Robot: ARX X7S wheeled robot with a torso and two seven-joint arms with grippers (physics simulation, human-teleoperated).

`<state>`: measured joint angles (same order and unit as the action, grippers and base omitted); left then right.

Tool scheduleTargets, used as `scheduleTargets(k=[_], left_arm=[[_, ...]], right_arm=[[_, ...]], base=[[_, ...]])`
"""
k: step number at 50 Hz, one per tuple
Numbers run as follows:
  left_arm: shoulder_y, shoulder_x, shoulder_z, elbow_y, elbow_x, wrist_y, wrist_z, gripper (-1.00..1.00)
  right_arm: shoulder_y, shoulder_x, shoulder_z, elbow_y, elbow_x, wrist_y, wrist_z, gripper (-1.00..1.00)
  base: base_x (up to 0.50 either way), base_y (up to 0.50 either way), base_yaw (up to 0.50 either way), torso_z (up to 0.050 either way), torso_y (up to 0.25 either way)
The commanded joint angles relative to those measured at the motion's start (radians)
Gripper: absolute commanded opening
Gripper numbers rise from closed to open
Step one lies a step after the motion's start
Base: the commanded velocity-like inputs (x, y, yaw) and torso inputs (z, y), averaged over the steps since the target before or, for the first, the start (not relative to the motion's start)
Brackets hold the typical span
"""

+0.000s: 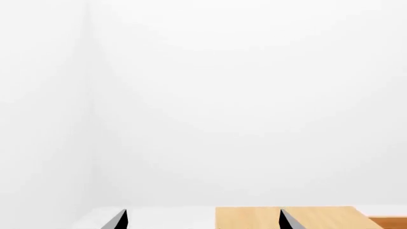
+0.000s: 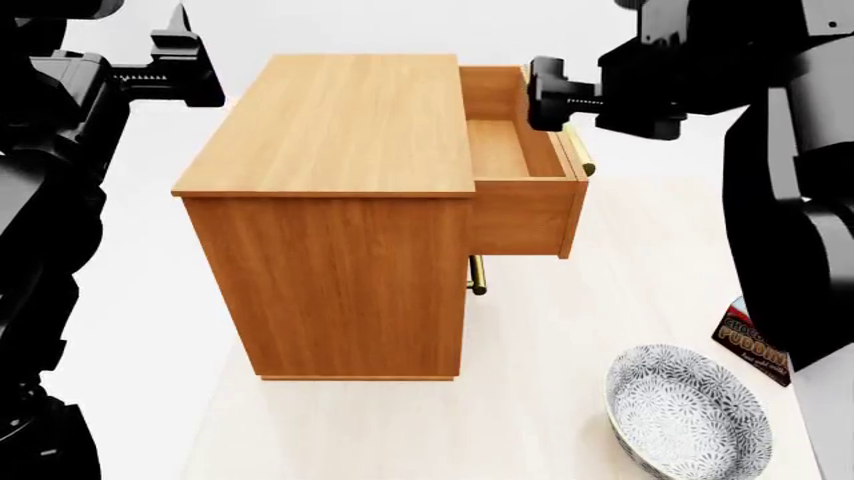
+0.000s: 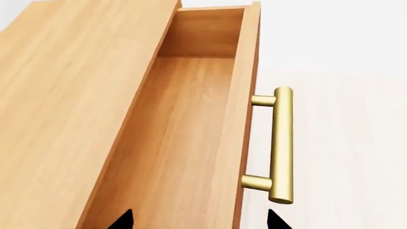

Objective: Put the chocolate pudding in the top drawer of the cabinet and close it.

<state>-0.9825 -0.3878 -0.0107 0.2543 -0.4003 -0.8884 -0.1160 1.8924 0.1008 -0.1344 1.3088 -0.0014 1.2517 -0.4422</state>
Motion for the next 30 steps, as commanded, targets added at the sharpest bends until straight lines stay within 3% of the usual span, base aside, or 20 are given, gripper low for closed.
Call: scheduleTargets(k=[1, 30], left_arm=[[-0.002, 0.0, -0.002, 0.001, -0.005, -0.013, -0.009, 1.0], [-0.01, -0.003, -0.001, 0.003, -0.017, -0.054, -0.031, 1.0]], right_arm=[[-0.012, 0.006, -0.008, 0.0, 0.002, 0.01, 0.023, 1.0], [-0.076, 0.02, 0.034, 0.0, 0.002, 0.022, 0.055, 1.0]], base=[[0.0, 0.0, 0.0, 0.0, 0.0], [0.0, 0.0, 0.0, 0.0, 0.0]])
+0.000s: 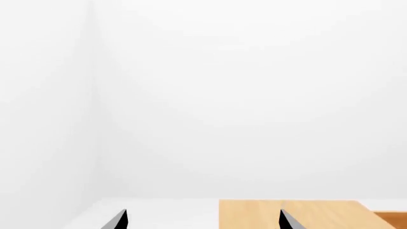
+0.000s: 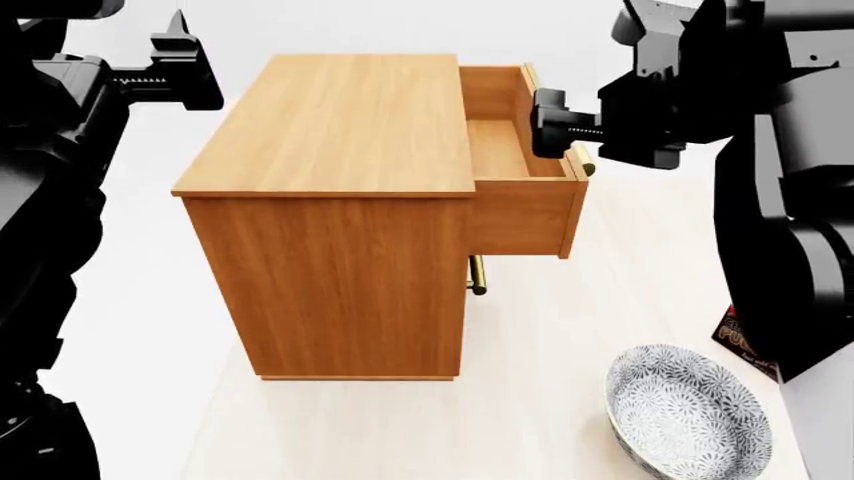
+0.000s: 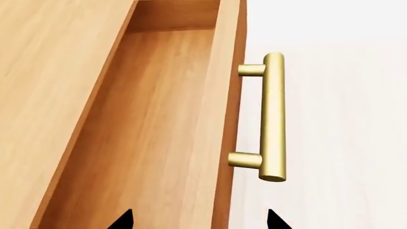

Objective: Put the chocolate pudding in the top drawer of the cabinet and close it.

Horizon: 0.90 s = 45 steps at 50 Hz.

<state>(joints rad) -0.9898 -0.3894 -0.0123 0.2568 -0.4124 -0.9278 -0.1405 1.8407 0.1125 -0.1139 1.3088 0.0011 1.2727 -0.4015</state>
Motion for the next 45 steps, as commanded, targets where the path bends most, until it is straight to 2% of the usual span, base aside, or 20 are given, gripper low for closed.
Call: scheduleTargets(k=[1, 16, 45], left_arm=[[-0.003, -0.002, 0.001, 0.001, -0.005, -0.016, -0.007, 1.0], [-0.006, -0.005, 0.004, 0.0, -0.012, -0.026, -0.01, 1.0], [-0.008, -0.011, 0.007, -0.002, -0.026, -0.031, -0.006, 1.0]], right_arm=[[-0.027, 0.01, 0.016, 0.0, -0.001, 0.001, 0.02, 1.0], [-0.054, 0.059, 0.044, 0.0, -0.002, 0.009, 0.117, 1.0], [-0.053, 0.111, 0.061, 0.0, -0.002, 0.005, 0.189, 1.0]], base=[[0.0, 0.0, 0.0, 0.0, 0.0], [0.0, 0.0, 0.0, 0.0, 0.0], [0.0, 0.0, 0.0, 0.0, 0.0]])
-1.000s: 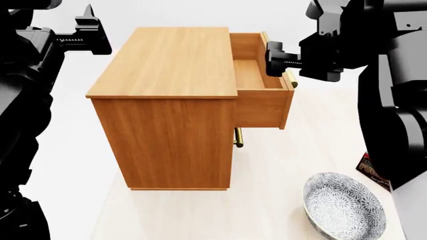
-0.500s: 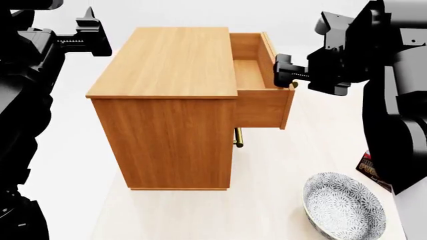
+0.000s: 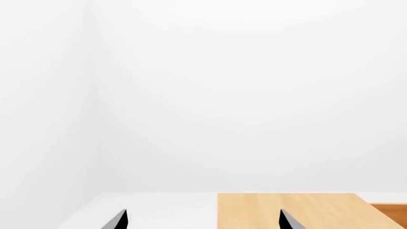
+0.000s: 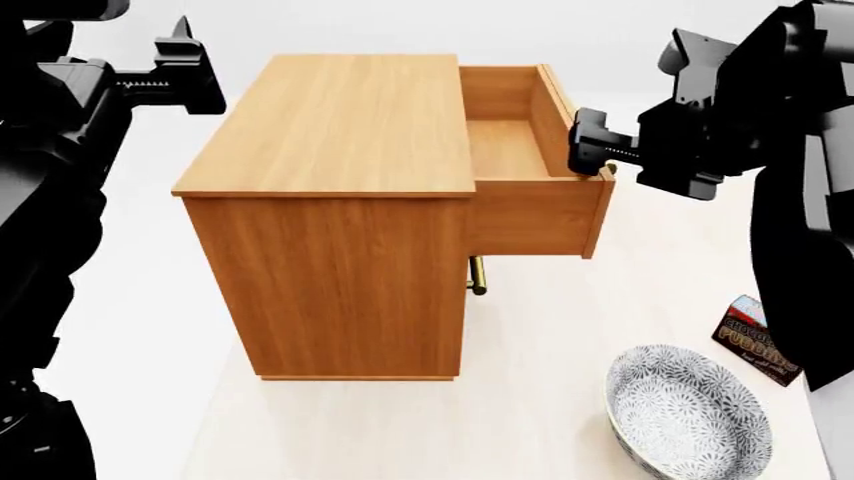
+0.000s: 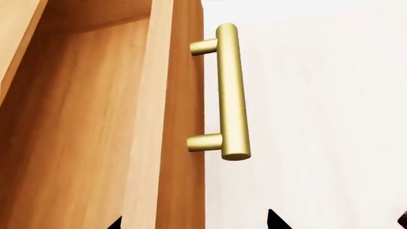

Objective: Put the chocolate pudding in the top drawer of the cabinet and close it.

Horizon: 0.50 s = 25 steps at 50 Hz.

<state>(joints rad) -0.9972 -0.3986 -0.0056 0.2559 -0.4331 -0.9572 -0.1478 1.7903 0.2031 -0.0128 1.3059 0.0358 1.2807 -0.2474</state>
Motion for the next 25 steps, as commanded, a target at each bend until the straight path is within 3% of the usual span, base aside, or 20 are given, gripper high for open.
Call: scheduleTargets(k=[1, 25], left_arm=[[-0.001, -0.002, 0.0, -0.001, -0.006, -0.001, 0.001, 1.0], [0.002, -0.003, 0.0, -0.004, -0.016, 0.013, 0.006, 1.0]], right_arm=[[-0.002, 0.022, -0.041, 0.003, -0.037, -0.003, 0.036, 1.0], [0.038, 0.075, -0.118, 0.003, -0.04, 0.026, 0.041, 1.0]], base=[[0.0, 0.0, 0.0, 0.0, 0.0], [0.0, 0.0, 0.0, 0.0, 0.0]])
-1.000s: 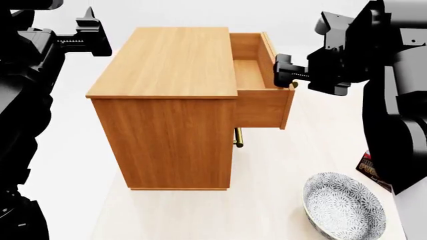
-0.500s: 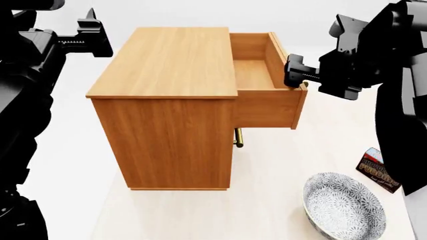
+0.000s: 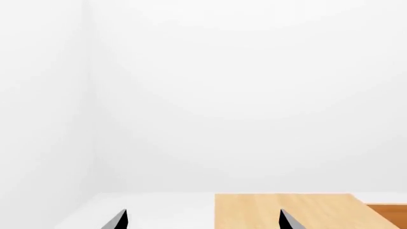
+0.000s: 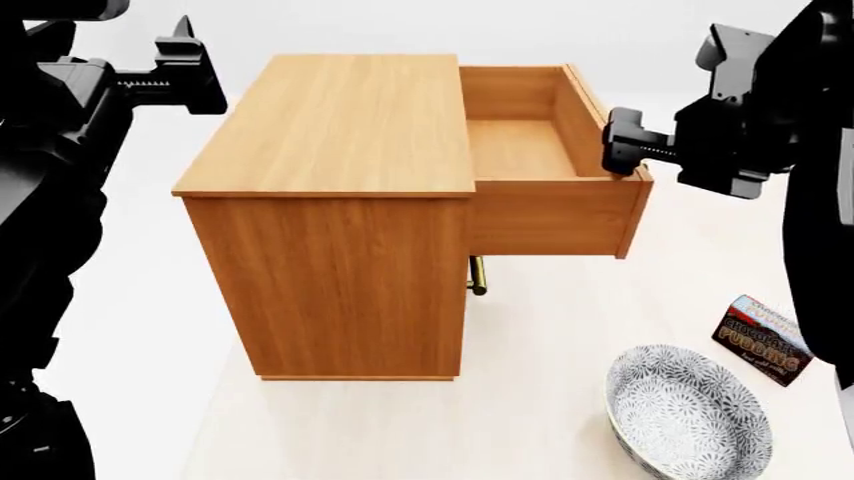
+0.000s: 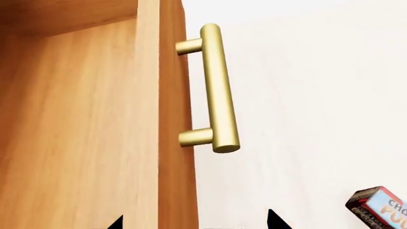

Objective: Put the chocolate pudding in the top drawer of the cabinet and close it.

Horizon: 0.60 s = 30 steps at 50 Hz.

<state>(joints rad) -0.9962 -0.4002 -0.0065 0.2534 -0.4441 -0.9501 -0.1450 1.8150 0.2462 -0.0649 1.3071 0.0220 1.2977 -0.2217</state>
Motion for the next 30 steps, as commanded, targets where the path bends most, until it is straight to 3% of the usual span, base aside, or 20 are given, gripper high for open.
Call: scheduleTargets(k=[1, 30], left_arm=[[0.001, -0.001, 0.001, -0.002, -0.005, 0.007, 0.004, 1.0], [0.004, -0.009, 0.01, -0.005, -0.013, 0.032, 0.017, 1.0]], right_arm=[[0.015, 0.035, -0.068, 0.002, -0.026, 0.01, 0.015, 1.0], [0.05, 0.081, -0.093, 0.002, -0.022, 0.019, 0.027, 1.0]], base=[[0.0, 0.0, 0.0, 0.0, 0.0], [0.0, 0.0, 0.0, 0.0, 0.0]])
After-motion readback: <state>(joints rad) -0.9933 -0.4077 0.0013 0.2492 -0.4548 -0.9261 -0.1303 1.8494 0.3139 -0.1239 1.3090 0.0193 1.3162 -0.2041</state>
